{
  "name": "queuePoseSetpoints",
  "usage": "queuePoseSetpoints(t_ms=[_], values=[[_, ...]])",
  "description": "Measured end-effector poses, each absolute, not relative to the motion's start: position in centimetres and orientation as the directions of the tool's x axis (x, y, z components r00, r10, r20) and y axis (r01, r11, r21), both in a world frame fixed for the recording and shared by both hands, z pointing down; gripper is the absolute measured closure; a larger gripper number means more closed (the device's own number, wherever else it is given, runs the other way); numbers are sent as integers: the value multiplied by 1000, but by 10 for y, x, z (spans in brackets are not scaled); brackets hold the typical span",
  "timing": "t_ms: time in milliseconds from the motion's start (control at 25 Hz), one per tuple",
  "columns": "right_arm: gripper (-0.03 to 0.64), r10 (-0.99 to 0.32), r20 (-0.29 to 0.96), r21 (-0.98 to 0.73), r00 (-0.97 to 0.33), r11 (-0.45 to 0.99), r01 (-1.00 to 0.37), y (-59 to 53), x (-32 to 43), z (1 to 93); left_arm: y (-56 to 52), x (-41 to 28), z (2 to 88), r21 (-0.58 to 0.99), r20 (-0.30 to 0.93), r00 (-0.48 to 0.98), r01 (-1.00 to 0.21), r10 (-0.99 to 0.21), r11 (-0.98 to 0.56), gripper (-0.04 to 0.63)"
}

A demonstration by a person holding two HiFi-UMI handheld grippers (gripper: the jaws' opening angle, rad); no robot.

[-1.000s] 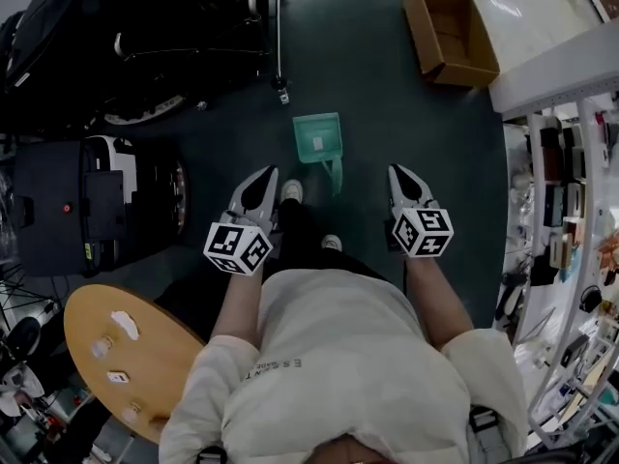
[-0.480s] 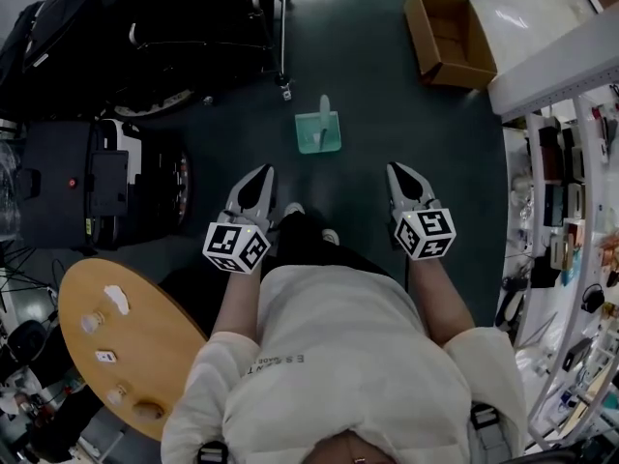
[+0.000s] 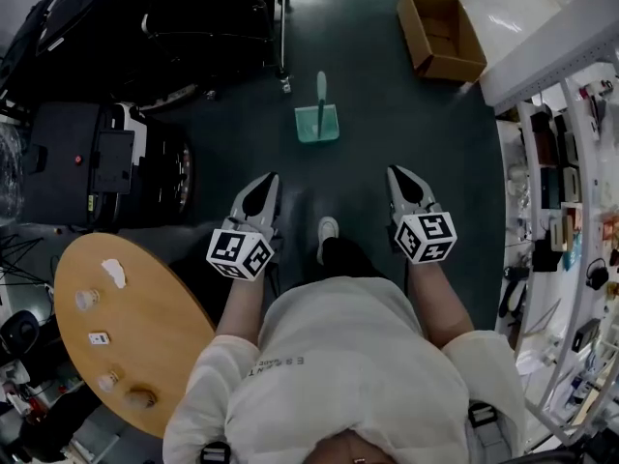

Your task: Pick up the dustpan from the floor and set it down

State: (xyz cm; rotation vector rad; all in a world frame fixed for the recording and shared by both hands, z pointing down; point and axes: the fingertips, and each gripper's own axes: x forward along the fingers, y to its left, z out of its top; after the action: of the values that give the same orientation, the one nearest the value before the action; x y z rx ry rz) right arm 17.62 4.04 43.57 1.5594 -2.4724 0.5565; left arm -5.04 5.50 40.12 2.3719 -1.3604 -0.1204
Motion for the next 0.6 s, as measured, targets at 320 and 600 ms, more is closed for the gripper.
queuePoseSetpoints(t_ms=[320, 600], values=[[626, -834, 319, -181, -450, 413, -893, 177, 149, 428, 196, -66, 377, 363, 92, 520, -811, -849, -458, 578], [626, -850, 322, -165, -416, 382, -909, 255, 147, 411, 277, -50, 377, 359, 134, 535, -811, -834, -463, 578]])
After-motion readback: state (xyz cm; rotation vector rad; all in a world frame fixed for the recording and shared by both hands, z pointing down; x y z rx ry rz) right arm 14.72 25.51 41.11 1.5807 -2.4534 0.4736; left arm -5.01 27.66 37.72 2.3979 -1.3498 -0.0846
